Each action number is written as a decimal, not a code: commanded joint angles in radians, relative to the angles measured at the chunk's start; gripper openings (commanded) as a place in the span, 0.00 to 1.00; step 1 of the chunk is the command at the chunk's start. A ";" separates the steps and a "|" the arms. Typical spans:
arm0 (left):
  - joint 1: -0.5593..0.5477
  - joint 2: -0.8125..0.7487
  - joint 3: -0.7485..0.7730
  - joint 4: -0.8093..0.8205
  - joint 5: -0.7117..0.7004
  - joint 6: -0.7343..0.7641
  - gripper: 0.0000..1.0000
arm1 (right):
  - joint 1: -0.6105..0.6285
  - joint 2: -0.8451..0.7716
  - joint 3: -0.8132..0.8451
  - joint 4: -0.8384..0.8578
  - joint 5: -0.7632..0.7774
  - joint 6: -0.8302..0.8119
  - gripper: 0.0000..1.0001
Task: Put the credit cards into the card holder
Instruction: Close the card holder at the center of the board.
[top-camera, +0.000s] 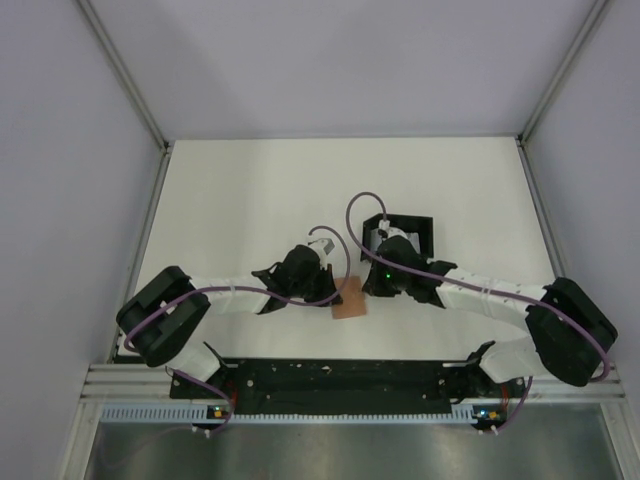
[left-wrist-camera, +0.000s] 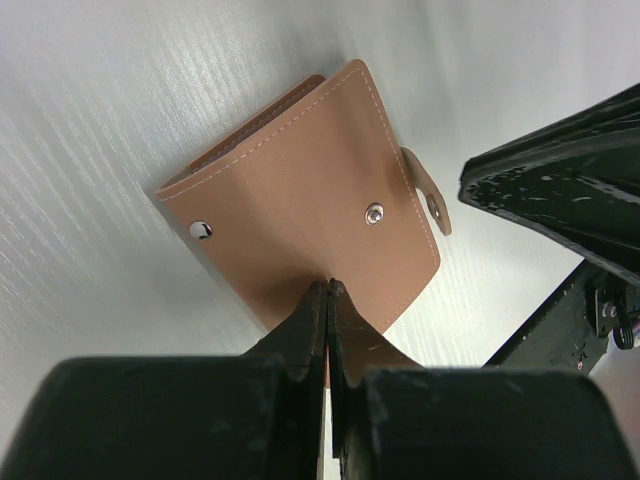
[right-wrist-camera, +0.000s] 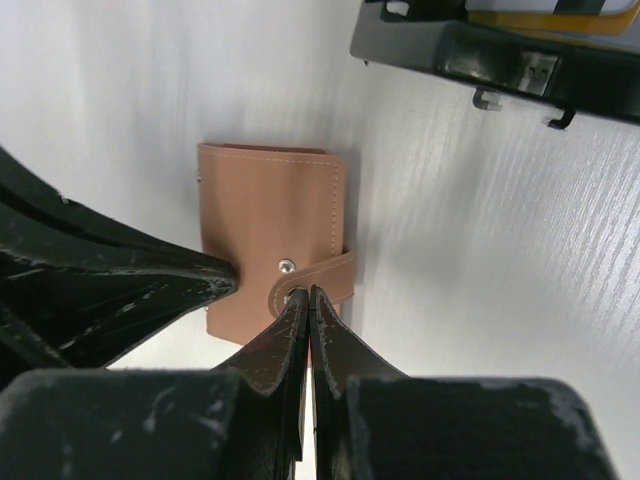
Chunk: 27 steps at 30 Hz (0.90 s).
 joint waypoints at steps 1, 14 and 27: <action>-0.006 0.037 -0.003 -0.056 -0.033 0.019 0.00 | -0.007 0.047 0.015 0.034 -0.008 0.004 0.00; -0.006 0.038 0.000 -0.057 -0.030 0.020 0.00 | -0.007 0.090 0.020 0.074 -0.046 0.000 0.00; -0.006 0.044 0.006 -0.059 -0.030 0.022 0.00 | -0.007 0.134 0.044 0.077 -0.092 -0.036 0.00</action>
